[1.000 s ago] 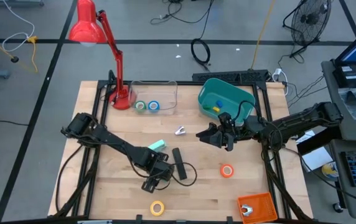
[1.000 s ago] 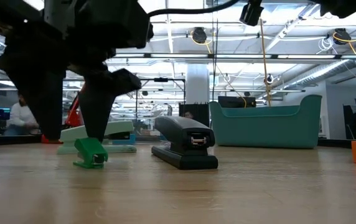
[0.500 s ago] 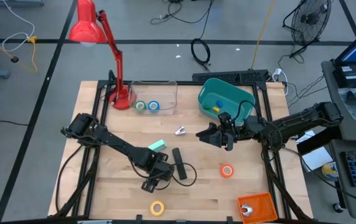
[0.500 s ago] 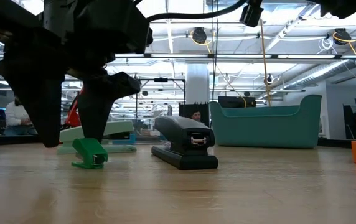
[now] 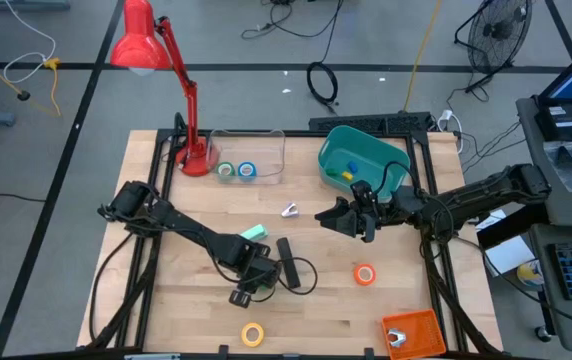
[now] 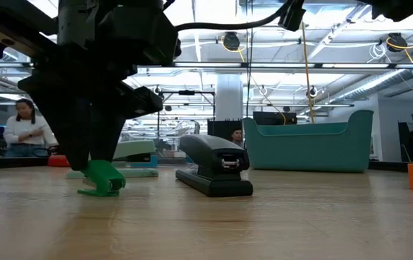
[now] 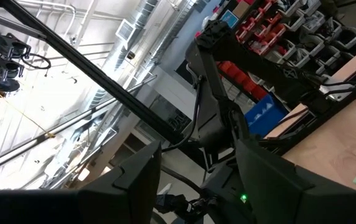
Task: Pick and place Stapler, Stapler remover, tape
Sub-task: Put the green stapler into the green bin
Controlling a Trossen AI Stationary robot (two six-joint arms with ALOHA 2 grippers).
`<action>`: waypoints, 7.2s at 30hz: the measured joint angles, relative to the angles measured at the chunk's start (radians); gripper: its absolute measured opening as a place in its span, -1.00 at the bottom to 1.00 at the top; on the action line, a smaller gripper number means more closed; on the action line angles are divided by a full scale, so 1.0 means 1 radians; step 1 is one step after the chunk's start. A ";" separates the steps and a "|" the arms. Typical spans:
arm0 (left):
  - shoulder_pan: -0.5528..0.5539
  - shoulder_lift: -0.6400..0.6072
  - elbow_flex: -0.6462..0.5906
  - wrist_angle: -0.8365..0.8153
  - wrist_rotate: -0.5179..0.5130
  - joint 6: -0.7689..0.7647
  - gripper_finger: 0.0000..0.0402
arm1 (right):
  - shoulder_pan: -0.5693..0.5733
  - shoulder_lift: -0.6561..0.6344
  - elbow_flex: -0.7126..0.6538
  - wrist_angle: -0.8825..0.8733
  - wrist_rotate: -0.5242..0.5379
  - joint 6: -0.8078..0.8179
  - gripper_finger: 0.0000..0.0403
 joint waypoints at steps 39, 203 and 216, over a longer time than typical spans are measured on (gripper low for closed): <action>-0.013 0.022 0.000 0.045 0.014 -0.090 -0.46 | 0.000 0.000 -0.001 -0.001 -0.008 0.008 0.00; 0.367 -0.210 0.080 0.329 0.884 -0.537 -0.66 | 0.090 0.447 0.330 -0.171 -0.214 0.157 -0.42; 0.367 -0.209 0.079 0.344 0.889 -0.562 -0.54 | 0.090 0.446 0.330 -0.193 -0.212 0.158 -0.60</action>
